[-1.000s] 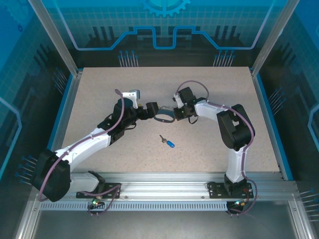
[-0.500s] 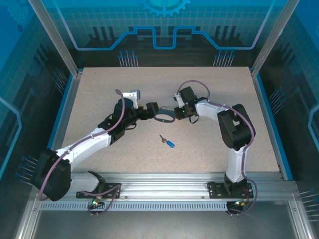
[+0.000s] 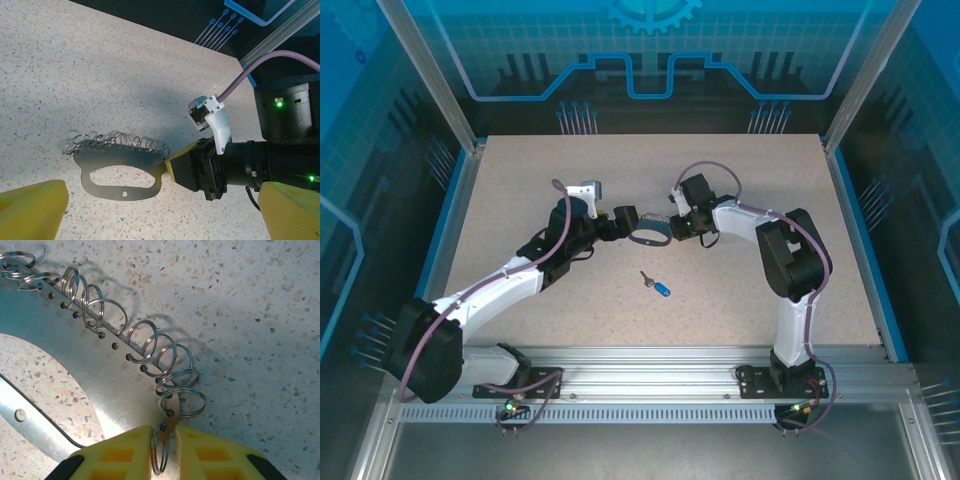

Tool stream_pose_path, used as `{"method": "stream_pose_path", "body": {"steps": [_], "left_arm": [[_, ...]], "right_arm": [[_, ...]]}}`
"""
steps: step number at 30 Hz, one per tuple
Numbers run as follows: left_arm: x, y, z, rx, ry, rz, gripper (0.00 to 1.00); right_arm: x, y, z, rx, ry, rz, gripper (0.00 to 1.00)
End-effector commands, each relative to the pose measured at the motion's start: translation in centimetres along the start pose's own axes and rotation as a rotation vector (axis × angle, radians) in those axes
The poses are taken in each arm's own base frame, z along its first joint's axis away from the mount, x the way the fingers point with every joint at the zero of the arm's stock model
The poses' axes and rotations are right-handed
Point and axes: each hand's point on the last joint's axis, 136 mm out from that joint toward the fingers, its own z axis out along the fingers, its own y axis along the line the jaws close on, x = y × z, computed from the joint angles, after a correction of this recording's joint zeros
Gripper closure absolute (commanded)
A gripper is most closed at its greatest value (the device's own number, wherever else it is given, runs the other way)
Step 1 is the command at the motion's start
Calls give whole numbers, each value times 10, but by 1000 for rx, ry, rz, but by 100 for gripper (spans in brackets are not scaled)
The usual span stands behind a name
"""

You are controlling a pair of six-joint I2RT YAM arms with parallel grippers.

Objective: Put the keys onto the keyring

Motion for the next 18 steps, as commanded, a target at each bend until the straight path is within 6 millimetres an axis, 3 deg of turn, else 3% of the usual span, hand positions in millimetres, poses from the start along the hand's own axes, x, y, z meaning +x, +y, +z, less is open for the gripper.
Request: {"method": "stream_pose_path", "body": {"steps": [1,8,12,13,18], "left_arm": [[-8,-4,1,18,-21,23,1],[-8,-4,1,19,-20,23,1],[-7,-4,1,19,-18,23,1],[-7,-4,1,18,-18,22,1],[-14,-7,0,22,-25,14,1]], "right_arm": [[9,-5,9,-11,31,16,81],[8,-5,8,-19,30,20,86],[8,-5,7,-20,30,19,94],[7,-5,5,-20,28,17,99],[-2,1,-16,-40,0,12,100]]}}
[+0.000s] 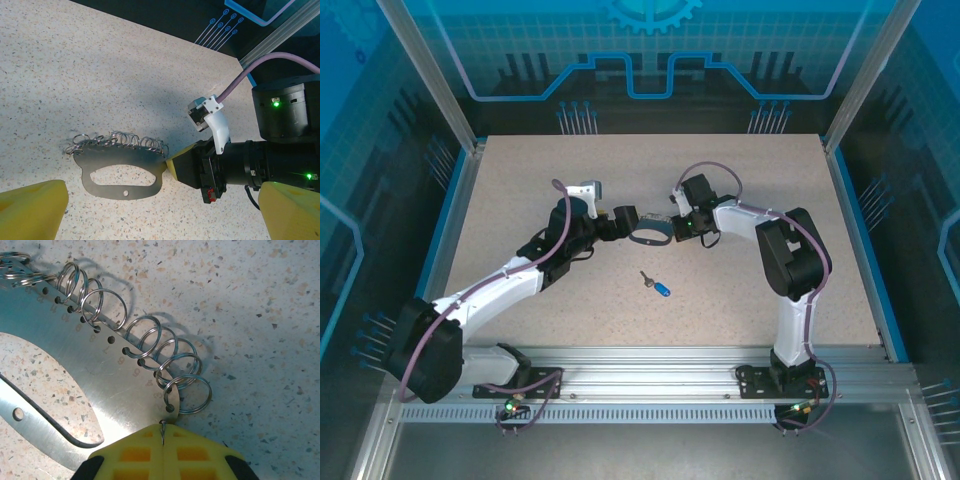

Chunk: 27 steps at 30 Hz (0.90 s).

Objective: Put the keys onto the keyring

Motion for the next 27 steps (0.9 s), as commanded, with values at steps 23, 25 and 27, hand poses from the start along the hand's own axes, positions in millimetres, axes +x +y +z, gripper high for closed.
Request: {"method": "stream_pose_path", "body": {"steps": [23,25,27], "left_arm": [[-39,-19,-15,35,10,-2,1],[-40,-20,-17,40,10,9,1],[-42,-21,-18,46,5,14,1]], "right_arm": [[-59,84,-143,-401,-281,-149,100],[-61,88,-146,-422,-294,-153,100],[-64,92,-152,-446,-318,-163,100]]}}
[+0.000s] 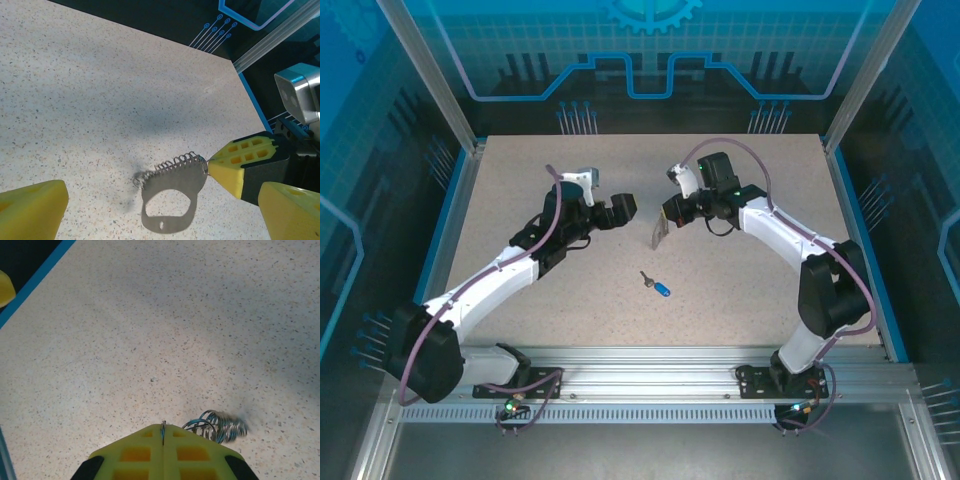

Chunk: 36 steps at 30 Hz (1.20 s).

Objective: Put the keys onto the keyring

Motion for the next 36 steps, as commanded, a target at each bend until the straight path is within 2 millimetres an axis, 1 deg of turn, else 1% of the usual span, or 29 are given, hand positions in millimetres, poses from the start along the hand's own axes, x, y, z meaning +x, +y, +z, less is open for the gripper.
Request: {"method": "stream_pose_path", "body": {"steps": [1,4,6,8,10,13,17,20,23,24,27,29,31,34,36], "left_arm": [[-16,-13,-12,46,-27,37,1],[-21,-15,-13,69,-36,41,1],[-26,-17,-12,100,-34,33,5],[-30,-19,-10,143,-30,13,9],[-32,-22,-7,178,-21,-2,12],[-31,-18,-3,167,-17,-10,12],[-34,-9,2,133,-13,-26,9],[-37,0,3,100,-22,-35,8],[-40,7,3,79,-33,-44,8],[-40,8,2,76,-35,-44,7],[-41,12,2,66,-37,-44,7],[-40,14,1,56,-36,-37,7],[-41,16,0,54,-37,-32,7],[-40,16,0,56,-40,-26,7],[-38,17,2,60,-36,-29,7]], "right_arm": [[-21,15,-13,-76,-79,-20,100],[-36,25,-22,-132,-128,-29,100],[-48,34,-30,-177,-171,-46,100],[-57,39,-35,-199,-203,-53,100],[-65,39,-38,-203,-227,-47,100],[-79,33,-32,-190,-251,-24,100],[-95,18,-5,-173,-252,23,100],[-106,15,21,-189,-246,37,100],[-119,18,43,-221,-236,46,100],[-124,20,49,-226,-238,44,100],[-132,26,62,-256,-243,50,100],[-125,25,73,-251,-227,54,100],[-110,16,84,-222,-198,67,100],[-72,-5,105,-166,-142,101,100],[-42,-18,117,-137,-99,125,100]]}}
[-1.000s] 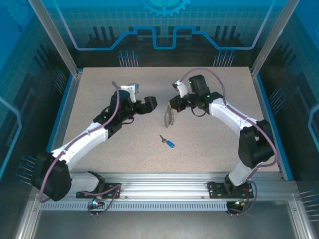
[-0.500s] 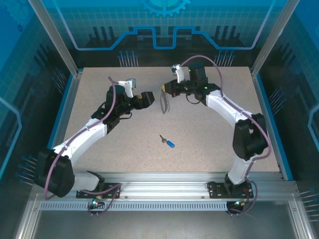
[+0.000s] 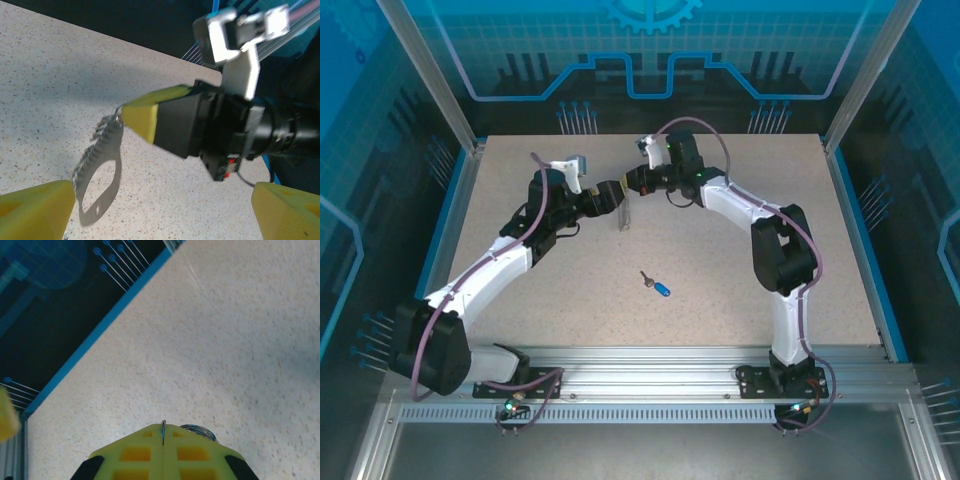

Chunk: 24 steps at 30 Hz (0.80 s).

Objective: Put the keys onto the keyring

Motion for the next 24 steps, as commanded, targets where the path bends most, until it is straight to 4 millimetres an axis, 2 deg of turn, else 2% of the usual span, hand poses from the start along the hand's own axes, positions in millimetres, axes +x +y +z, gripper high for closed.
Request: {"method": "stream_pose_path", "body": {"steps": [1,6,12,18,24], "left_arm": [[-7,1,-1,-1,-21,0,7],[-2,0,3,22,-6,-15,7],[0,-1,11,49,1,-34,7],[4,1,17,54,14,-52,7],[2,0,17,54,12,-44,7]], "right_arm": [[51,-32,12,67,68,49,100],[108,-49,5,112,136,103,100],[147,-58,-2,146,174,159,100],[150,-60,2,135,173,183,100],[132,-57,4,121,158,171,100]]}}
